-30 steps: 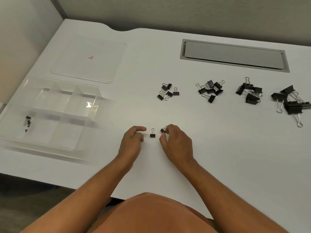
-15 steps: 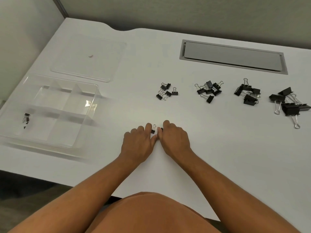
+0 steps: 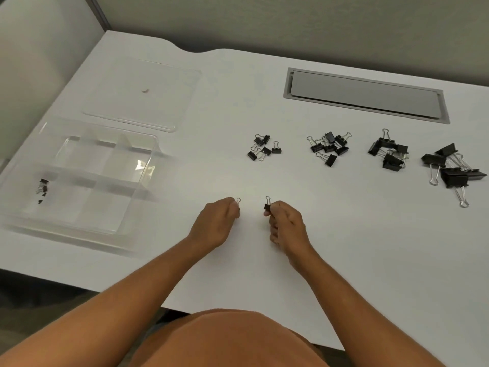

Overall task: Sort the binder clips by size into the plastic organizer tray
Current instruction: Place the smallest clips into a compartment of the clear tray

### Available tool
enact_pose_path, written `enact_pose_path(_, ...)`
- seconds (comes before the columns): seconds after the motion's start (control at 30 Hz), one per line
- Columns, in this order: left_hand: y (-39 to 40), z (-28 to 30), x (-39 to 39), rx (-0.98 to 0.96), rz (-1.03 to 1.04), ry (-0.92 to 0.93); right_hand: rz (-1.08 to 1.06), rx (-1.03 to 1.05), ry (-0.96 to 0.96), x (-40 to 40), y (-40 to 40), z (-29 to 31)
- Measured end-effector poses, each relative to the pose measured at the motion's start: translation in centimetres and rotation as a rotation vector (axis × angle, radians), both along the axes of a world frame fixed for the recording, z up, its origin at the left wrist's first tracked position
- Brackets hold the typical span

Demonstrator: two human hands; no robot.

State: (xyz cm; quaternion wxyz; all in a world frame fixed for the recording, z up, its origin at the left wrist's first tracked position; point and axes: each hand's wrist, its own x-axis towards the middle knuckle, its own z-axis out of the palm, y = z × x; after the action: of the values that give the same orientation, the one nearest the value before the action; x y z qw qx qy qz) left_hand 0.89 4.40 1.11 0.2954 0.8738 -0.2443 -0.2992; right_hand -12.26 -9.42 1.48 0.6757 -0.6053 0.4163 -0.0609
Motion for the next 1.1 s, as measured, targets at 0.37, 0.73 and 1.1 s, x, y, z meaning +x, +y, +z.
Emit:
enact_pose_path(0.37, 12.7, 7.5, 1.4, -0.383, 0.382, 0.067, 0.193, -0.036, -0.093, 6.9, 11.2, 5.7)
enact_pose_path(0.73, 29.0, 7.6, 10.6, -0.354, 0.769, -0.08, 0.721, -0.703, -0.107, 23.3, 23.8, 8.3)
enact_pose_path(1.1, 32.7, 6.1, 16.6, -0.39, 0.66, 0.047, 0.882, -0.779, 0.08, 26.6, 26.6, 9.7)
